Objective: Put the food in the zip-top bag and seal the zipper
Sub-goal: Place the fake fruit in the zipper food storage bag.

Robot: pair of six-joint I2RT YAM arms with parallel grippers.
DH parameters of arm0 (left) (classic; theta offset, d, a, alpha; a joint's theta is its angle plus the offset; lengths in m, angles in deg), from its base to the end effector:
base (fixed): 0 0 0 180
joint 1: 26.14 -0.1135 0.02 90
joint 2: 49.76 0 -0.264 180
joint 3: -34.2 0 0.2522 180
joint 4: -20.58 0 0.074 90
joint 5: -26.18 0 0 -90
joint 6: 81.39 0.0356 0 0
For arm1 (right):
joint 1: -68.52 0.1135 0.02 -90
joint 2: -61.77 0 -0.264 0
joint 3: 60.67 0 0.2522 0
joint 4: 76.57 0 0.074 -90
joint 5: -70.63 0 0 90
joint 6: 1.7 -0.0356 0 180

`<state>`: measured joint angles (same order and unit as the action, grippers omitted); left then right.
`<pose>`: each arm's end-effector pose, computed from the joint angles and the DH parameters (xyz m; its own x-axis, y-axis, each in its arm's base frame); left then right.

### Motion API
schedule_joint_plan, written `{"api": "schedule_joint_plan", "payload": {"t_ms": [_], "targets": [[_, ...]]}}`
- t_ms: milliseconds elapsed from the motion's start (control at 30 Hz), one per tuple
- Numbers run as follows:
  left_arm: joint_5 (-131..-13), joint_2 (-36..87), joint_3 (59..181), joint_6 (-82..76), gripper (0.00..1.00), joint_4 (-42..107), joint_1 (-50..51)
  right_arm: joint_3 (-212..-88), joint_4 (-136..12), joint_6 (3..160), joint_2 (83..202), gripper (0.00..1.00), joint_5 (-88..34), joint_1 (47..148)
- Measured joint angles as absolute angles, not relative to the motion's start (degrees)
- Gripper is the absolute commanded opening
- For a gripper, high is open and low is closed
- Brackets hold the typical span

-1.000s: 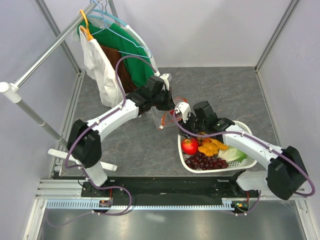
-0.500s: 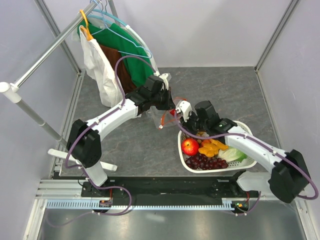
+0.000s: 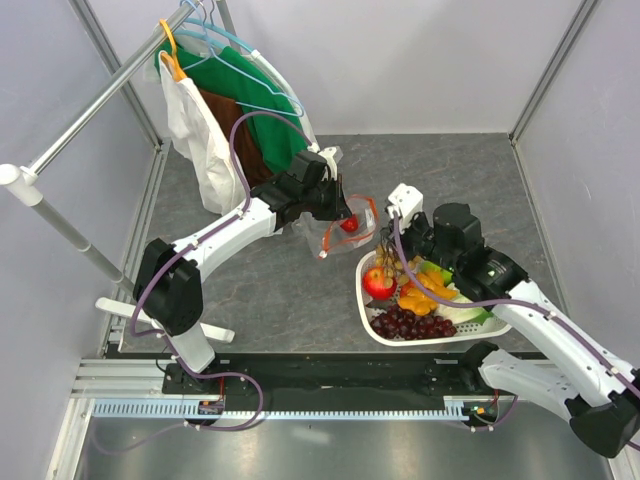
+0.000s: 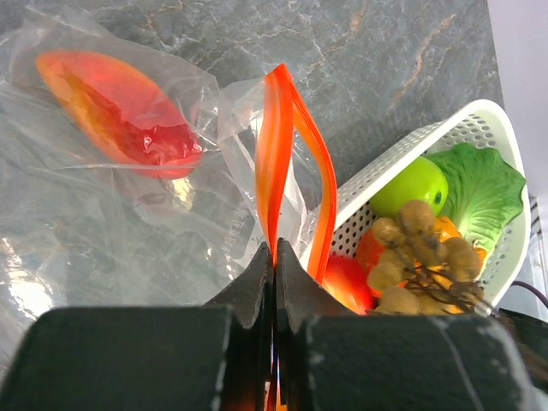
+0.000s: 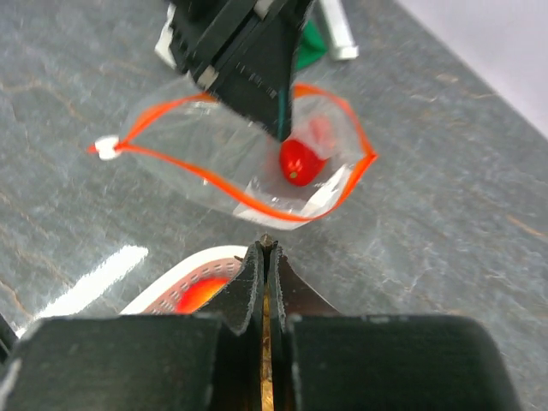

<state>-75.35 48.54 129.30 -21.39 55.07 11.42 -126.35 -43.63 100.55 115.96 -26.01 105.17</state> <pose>0.3096 -0.2471 0.2941 -0.7811 -0.0174 -0.6242 0.3835 0.7755 -0.5015 0.1696 0.1313 0.3378 -0.1426 -0.3688 -0.9185 -0.7261 0.6697 -0.1562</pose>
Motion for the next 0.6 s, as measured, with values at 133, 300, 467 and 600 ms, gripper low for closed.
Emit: {"api": "schedule_joint_plan", "payload": {"t_ms": [133,300,467,600], "targets": [[-76.31,48.54,129.30,-21.65,0.02,55.07,11.42,-129.71,-42.29,99.00,114.41,0.00,-24.24,105.17],[-78.10,48.54,129.30,-22.40,0.02,55.07,11.31,-135.70,-42.91,96.53,114.32,0.00,-23.06,105.17],[-82.91,48.54,129.30,-24.45,0.02,54.67,10.64,-138.72,-48.15,93.78,114.63,0.00,-22.16,105.17],[-88.33,48.54,129.30,-27.29,0.02,53.43,9.83,-138.11,-54.49,91.85,114.65,0.00,-21.33,105.17]]}}
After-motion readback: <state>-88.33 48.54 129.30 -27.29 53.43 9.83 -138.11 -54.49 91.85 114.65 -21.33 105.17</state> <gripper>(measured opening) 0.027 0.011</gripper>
